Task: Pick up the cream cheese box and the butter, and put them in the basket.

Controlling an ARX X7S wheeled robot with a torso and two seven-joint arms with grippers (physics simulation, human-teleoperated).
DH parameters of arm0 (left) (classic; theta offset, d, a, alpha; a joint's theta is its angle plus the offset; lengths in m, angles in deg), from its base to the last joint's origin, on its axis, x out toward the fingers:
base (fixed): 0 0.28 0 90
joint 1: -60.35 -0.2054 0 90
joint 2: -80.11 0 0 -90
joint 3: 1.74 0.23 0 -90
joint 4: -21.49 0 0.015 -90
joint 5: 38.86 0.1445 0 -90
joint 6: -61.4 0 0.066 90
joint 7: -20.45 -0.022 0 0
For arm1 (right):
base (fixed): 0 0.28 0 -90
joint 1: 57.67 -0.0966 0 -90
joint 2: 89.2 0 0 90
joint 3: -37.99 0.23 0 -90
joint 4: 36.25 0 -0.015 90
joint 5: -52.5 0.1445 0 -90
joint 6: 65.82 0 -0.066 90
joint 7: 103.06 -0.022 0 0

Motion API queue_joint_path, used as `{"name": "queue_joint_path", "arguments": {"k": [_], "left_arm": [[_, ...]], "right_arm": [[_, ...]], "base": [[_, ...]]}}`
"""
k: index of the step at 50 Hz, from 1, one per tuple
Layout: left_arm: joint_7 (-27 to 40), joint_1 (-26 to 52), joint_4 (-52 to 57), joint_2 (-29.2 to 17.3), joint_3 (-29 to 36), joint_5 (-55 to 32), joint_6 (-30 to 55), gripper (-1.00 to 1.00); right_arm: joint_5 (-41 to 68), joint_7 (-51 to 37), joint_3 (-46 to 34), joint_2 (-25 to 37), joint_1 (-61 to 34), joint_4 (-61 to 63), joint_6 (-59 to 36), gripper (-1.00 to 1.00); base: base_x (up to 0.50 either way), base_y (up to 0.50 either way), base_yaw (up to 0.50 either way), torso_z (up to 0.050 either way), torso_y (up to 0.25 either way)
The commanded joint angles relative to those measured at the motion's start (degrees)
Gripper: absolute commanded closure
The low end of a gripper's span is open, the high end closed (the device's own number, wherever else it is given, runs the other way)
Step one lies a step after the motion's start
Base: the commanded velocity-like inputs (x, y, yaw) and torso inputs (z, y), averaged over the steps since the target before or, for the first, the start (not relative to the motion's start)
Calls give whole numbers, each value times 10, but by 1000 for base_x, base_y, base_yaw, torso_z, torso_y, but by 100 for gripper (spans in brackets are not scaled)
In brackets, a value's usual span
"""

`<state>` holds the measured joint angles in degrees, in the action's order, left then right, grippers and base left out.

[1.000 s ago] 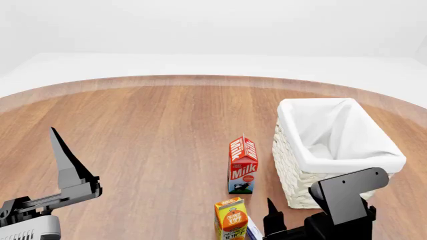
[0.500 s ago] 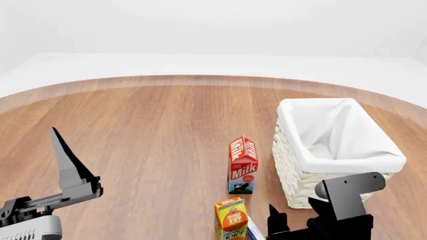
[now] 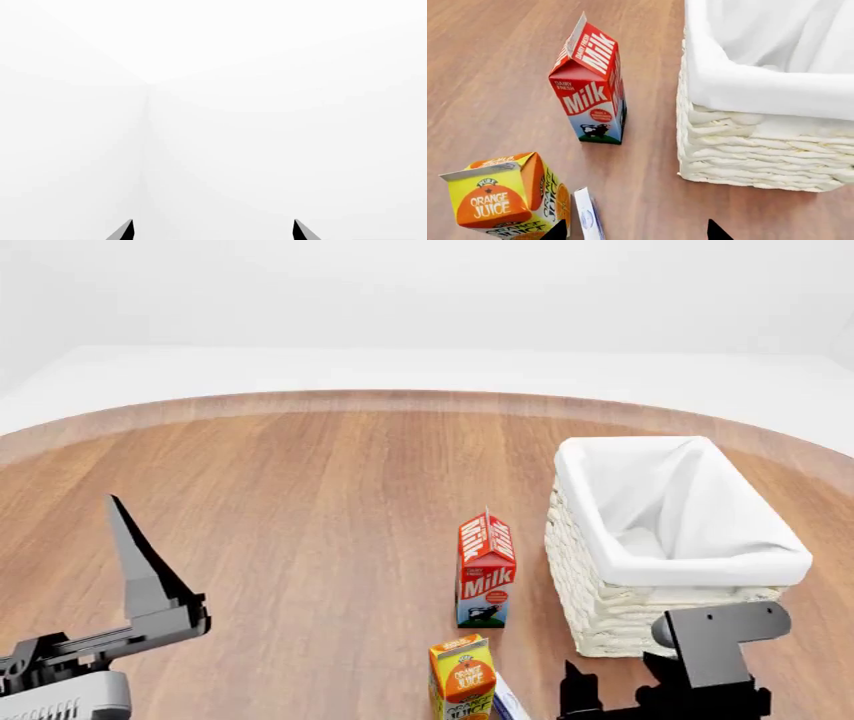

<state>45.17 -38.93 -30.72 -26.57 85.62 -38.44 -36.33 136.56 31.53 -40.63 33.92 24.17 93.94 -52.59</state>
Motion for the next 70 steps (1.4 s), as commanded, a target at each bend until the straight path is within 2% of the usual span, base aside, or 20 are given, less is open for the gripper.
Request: {"name": "queue_joint_path", "arguments": {"k": [1, 11, 46, 70], "left_arm": [[2, 0, -3, -2, 3, 1, -1, -100], [4, 0, -5, -4, 5, 2, -2, -100], [9, 4, -19, -9, 18, 3, -7, -100], [15, 3, -21, -13, 23, 4, -8, -100]], "right_arm": [[-49, 33, -10, 6, 20, -14, 13, -100], [-110, 70, -31, 11, 36, -35, 38, -100], [-195, 155, -149, 52, 17, -60, 62, -100], [-254, 184, -232, 35, 0, -93, 81, -100]], "base": [[0, 0, 0, 0, 0], [0, 0, 0, 0, 0], [0, 0, 0, 0, 0], [0, 0, 0, 0, 0]]}}
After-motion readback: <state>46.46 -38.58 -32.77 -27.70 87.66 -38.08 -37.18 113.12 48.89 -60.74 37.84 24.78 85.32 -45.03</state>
